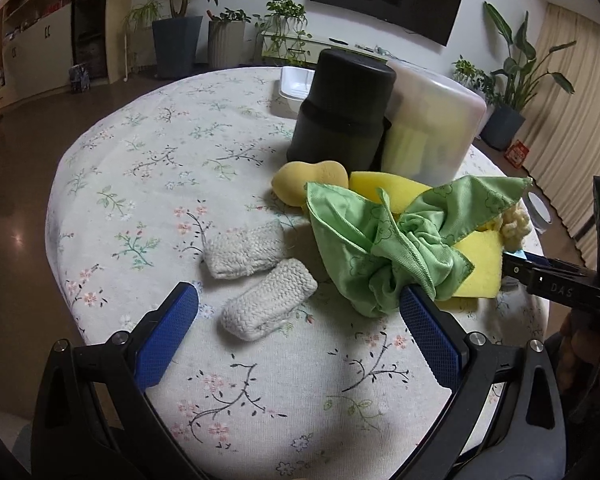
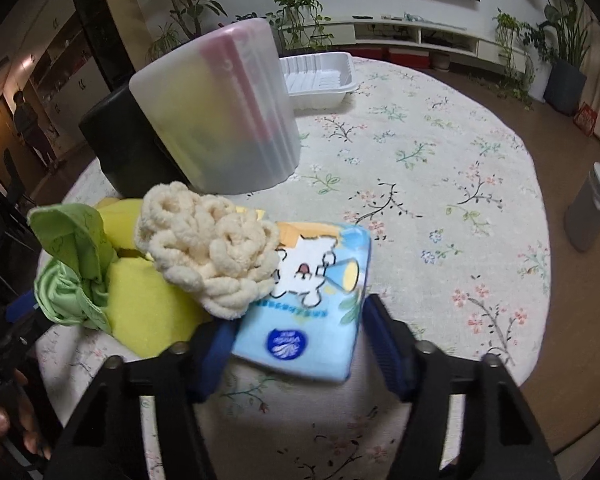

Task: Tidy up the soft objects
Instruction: 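Grasp the green cloth with the left tool while the right tool grasps the blue tissue pack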

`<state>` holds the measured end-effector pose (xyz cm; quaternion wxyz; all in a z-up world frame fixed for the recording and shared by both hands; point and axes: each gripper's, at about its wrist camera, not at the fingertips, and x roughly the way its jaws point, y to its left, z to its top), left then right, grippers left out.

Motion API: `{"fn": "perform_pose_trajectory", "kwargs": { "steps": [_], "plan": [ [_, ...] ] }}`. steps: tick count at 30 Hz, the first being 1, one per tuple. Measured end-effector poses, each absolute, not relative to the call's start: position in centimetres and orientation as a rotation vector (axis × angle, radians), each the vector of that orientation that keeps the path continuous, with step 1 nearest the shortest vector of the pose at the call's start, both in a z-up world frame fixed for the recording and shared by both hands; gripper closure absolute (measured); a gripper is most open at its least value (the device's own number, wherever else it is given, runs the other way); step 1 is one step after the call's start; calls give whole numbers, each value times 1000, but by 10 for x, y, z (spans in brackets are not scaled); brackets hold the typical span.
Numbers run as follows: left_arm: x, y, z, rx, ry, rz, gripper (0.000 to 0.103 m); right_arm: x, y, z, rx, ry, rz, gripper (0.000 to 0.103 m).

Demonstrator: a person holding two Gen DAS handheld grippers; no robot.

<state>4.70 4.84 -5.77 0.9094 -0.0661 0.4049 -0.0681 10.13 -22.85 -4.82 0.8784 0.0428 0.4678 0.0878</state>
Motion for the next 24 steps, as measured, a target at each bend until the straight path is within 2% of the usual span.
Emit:
{"fn": "perform_pose_trajectory", "kwargs": {
  "steps": [8, 24],
  "plan": [
    [57, 46, -55, -149, 914, -160, 1, 92, -231, -46, 93, 947, 180, 43],
    [79, -9, -40, -46, 880, -224, 1, 86, -231, -47, 83, 918, 192, 43]
  ]
}}
